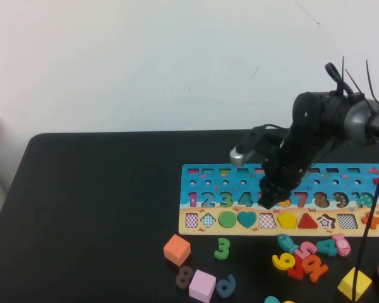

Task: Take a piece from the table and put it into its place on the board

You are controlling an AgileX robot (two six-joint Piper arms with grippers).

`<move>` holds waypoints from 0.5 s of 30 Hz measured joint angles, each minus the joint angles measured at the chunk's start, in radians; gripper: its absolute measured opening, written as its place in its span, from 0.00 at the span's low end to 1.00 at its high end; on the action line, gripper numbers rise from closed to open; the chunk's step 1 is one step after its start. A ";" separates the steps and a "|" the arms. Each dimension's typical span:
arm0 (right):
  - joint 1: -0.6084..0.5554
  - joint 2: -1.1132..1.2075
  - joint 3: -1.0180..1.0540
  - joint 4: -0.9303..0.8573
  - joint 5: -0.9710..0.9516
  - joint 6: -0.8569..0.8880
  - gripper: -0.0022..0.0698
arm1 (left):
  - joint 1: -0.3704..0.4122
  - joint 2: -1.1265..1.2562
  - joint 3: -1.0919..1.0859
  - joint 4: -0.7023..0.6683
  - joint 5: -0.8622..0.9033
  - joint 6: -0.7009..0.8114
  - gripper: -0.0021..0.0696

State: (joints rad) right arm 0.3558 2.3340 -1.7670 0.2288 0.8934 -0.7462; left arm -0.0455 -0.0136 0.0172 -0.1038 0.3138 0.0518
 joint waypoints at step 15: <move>0.036 -0.498 0.414 0.214 -0.349 -0.090 0.06 | 0.000 0.000 0.000 0.000 0.000 0.000 0.03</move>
State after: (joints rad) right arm 0.3917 1.8358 -1.3529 0.4431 0.5445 -0.8358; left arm -0.0455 -0.0136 0.0172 -0.1038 0.3138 0.0518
